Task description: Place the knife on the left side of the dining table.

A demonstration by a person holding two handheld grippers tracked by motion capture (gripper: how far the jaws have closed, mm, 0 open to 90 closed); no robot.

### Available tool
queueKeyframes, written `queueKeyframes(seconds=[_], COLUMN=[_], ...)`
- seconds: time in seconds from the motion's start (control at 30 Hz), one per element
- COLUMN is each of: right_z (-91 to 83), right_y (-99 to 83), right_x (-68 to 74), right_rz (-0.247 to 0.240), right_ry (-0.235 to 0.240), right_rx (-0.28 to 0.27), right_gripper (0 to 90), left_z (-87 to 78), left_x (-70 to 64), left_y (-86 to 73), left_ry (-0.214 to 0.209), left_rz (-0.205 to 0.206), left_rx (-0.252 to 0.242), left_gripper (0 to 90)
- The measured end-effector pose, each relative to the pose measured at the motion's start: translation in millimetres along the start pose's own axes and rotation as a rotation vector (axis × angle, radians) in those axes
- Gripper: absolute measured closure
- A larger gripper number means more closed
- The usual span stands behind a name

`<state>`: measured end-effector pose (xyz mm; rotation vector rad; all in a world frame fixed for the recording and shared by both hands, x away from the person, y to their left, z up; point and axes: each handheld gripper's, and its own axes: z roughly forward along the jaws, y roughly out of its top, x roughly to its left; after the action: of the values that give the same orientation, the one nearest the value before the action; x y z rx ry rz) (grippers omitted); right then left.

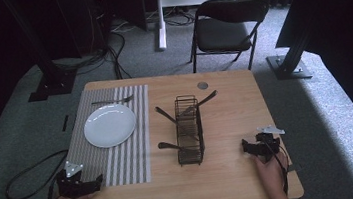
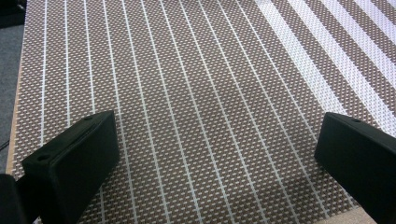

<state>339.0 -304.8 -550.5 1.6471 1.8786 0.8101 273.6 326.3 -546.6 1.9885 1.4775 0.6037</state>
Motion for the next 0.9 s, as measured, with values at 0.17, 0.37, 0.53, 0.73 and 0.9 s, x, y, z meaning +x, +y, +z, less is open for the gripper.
queueKeyframes(seconds=[0.17,0.37,0.53,0.73,0.9], right_z=[-0.2,-0.3,-0.4,-0.4,-0.4], right_y=[-0.2,-0.3,-0.3,-0.3,-0.3], right_x=[0.3,0.5,0.7,0.8,0.8], right_rz=[0.004,0.005,0.007,0.007,0.006], right_ry=[-0.002,-0.003,-0.005,-0.005,-0.005], right_rx=[0.001,0.001,0.001,0.001,0.000], right_gripper=[11.7,11.7,11.7,11.7,11.9], left_z=[-0.8,-1.3,-1.8,-1.8,-4.6], left_x=[0.5,0.8,-2.5,-12.3,-24.2], left_y=[0.1,0.8,0.9,3.3,10.6], left_ry=[-0.009,-0.004,-0.004,-0.054,-0.087], left_rz=[0.010,0.015,0.024,0.036,0.055], left_rx=[0.004,0.003,0.004,-0.001,-0.014], left_gripper=[0.6,0.6,0.7,0.7,0.6])
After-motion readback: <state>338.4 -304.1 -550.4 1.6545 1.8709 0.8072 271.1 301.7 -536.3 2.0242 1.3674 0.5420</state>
